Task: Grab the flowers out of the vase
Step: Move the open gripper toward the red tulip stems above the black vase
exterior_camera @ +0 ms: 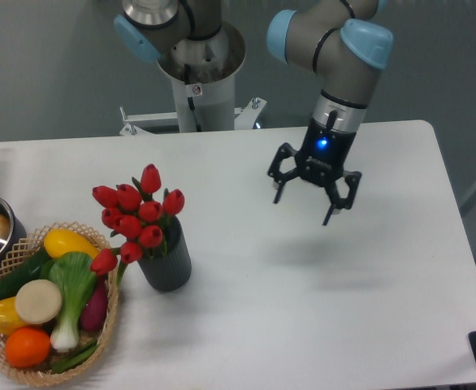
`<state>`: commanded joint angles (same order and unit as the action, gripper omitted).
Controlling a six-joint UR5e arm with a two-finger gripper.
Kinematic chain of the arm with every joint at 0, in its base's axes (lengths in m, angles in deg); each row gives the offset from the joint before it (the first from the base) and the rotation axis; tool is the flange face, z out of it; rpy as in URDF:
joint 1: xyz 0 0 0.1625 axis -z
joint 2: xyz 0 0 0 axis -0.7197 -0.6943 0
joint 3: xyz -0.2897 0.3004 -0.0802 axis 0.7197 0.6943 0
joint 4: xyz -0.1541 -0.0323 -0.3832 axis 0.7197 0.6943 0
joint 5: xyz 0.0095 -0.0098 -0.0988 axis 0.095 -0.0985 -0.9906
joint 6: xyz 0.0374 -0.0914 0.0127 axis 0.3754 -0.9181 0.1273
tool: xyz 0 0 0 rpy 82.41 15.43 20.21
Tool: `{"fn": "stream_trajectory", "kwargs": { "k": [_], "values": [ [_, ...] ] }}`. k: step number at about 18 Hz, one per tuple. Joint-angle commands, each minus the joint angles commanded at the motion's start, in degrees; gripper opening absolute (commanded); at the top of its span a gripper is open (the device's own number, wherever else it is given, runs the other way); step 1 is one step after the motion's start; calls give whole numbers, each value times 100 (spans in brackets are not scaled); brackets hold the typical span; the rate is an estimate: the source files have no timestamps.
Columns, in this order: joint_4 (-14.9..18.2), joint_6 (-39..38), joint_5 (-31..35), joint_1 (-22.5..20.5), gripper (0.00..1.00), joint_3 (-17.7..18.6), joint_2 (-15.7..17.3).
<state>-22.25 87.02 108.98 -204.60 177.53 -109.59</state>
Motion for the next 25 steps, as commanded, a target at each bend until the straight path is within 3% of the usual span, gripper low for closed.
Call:
{"fn": "stream_trajectory", "kwargs": {
  "k": [7, 11, 15, 22, 24, 25],
  "values": [
    [0, 0, -36, 554, 100, 325, 79],
    [-9, 9, -36, 809, 100, 659, 395],
    [0, -9, -386, 1117, 100, 686, 404],
    [-9, 9, -950, 1503, 100, 607, 80],
    [-201, 9, -1037, 1635, 100, 519, -96],
    [-228, 9, -1081, 1662, 94, 466, -140]
  ]
}}
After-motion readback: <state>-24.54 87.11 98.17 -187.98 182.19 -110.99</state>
